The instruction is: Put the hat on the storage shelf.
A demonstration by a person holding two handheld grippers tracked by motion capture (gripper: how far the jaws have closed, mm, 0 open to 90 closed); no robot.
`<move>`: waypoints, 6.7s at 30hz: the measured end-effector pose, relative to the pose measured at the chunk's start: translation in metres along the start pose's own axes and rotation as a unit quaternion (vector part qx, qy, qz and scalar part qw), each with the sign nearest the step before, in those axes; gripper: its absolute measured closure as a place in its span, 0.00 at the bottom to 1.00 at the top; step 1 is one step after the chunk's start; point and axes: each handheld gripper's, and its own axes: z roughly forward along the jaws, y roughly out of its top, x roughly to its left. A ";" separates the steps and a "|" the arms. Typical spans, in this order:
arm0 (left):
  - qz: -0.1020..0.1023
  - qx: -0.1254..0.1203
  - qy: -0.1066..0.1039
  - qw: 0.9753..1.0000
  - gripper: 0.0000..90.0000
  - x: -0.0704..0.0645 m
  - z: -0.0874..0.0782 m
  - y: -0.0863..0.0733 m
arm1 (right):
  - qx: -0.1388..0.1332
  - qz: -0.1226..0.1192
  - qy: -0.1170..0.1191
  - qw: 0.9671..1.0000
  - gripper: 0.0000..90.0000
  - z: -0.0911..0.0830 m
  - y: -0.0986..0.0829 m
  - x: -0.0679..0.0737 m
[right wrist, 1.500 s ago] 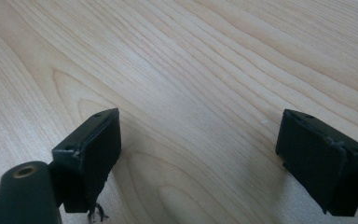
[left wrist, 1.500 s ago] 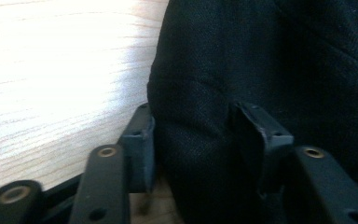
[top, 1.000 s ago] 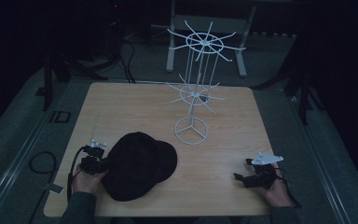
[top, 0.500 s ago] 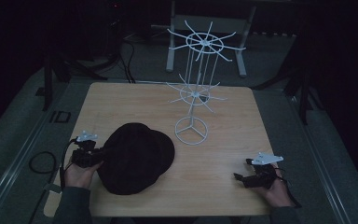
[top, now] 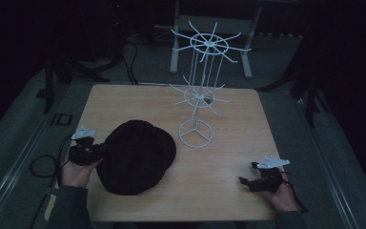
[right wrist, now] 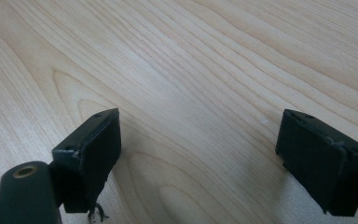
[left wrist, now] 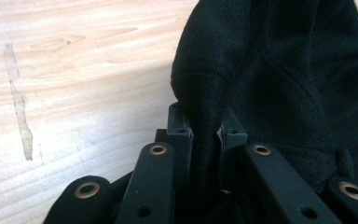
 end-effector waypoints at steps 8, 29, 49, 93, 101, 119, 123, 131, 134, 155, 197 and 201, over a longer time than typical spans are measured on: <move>0.001 -0.017 -0.012 1.000 0.90 0.004 -0.010 0.009 | 0.000 0.000 0.000 1.000 0.15 0.000 0.000 0.000; 0.008 -0.070 -0.053 0.996 0.89 0.005 -0.041 0.038 | 0.000 0.000 0.000 1.000 0.15 0.000 0.000 0.000; 0.016 -0.101 -0.101 0.990 0.89 -0.004 -0.065 0.066 | -0.001 0.000 0.000 1.000 0.15 0.000 0.000 0.000; 0.042 -0.141 -0.158 0.976 0.89 -0.027 -0.074 0.112 | -0.001 -0.001 0.000 1.000 0.15 0.000 0.000 0.000; 0.044 -0.145 -0.168 0.974 0.89 -0.032 -0.071 0.121 | -0.001 -0.001 0.000 1.000 0.15 0.000 0.000 0.000; 0.064 -0.162 -0.193 0.966 0.89 -0.042 -0.069 0.145 | -0.001 -0.001 0.000 1.000 0.15 0.000 0.000 0.000; 0.068 -0.163 -0.196 0.965 0.89 -0.046 -0.067 0.151 | -0.001 -0.001 0.000 1.000 0.15 0.000 0.000 0.000; 0.071 -0.169 -0.209 0.961 0.88 -0.051 -0.063 0.158 | -0.001 -0.001 0.000 1.000 0.15 0.000 0.000 0.000; 0.074 -0.173 -0.212 0.959 0.88 -0.054 -0.062 0.161 | -0.001 -0.001 0.000 1.000 0.15 0.000 0.000 0.000; 0.098 -0.182 -0.236 0.949 0.88 -0.066 -0.068 0.176 | -0.001 0.000 0.000 1.000 0.15 0.000 0.000 0.000; 0.023 -0.225 -0.196 0.954 0.87 -0.076 -0.038 0.228 | 0.000 0.003 -0.002 1.000 0.16 0.000 0.000 0.000; 0.033 -0.195 -0.170 0.965 0.87 -0.083 -0.025 0.228 | 0.000 0.004 -0.002 1.000 0.16 0.000 0.000 0.000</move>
